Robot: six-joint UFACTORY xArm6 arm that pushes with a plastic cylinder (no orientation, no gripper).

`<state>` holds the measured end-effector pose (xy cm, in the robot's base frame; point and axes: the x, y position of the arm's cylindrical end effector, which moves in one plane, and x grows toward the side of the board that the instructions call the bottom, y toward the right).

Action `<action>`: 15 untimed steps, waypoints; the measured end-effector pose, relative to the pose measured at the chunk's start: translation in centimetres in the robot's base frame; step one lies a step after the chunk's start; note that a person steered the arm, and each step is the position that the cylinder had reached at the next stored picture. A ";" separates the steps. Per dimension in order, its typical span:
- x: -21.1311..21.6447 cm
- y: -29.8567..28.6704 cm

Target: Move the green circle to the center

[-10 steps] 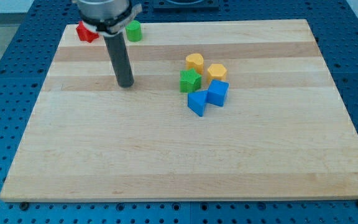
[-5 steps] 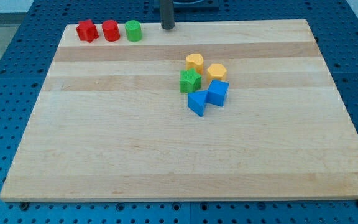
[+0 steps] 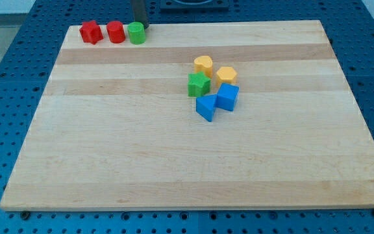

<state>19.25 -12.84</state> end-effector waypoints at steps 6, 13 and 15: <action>7.0 -2.5; 17.8 1.3; 17.5 2.8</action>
<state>36.75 -10.01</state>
